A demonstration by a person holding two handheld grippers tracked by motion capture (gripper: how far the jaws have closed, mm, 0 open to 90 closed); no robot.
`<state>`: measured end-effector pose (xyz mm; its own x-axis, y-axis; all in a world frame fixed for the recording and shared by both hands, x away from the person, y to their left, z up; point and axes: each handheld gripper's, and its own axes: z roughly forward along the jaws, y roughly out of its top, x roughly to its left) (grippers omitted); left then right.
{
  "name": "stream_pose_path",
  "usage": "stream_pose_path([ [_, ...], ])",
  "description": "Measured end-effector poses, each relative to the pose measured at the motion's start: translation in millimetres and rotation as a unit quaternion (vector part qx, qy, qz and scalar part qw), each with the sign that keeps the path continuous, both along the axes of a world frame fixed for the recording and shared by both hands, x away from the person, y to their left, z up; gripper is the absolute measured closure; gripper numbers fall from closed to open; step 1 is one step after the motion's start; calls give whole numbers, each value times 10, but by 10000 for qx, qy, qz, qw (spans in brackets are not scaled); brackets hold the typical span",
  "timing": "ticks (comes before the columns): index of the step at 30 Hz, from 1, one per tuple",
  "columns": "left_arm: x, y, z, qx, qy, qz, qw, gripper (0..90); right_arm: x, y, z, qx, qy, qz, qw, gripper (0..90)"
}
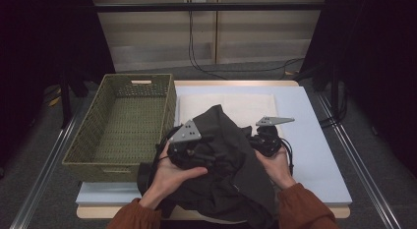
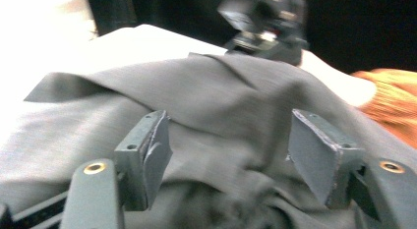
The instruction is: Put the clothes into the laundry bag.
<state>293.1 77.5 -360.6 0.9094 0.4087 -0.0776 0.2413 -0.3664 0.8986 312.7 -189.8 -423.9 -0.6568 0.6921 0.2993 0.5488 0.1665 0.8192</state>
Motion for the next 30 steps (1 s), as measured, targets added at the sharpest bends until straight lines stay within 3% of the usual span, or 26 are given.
stream_pose_path([
  [3,144,-41,1,47,101,105,9999,298,3,1,-3,6,2,-2,10000,893],
  [7,313,-109,-116,364,86,504,9980,213,6,6,-6,9,-12,-2,10000,893],
  [11,446,-133,-370,528,524,595,9955,142,-1,4,0,5,-12,13,10000,893],
  [14,405,-180,-484,593,523,376,9962,142,4,6,-2,0,-10,7,10000,893],
  [17,339,-243,-560,809,416,138,9958,144,18,3,-11,4,15,-32,10000,893],
  [20,327,-241,-635,737,520,-201,9957,144,16,11,-9,5,-2,-42,10000,893],
  [23,298,-260,-699,713,535,-296,9956,132,25,21,-15,-21,-31,-23,10000,893],
  [30,208,-339,-823,881,513,-520,9934,86,44,47,-31,-42,15,-26,10000,893],
])
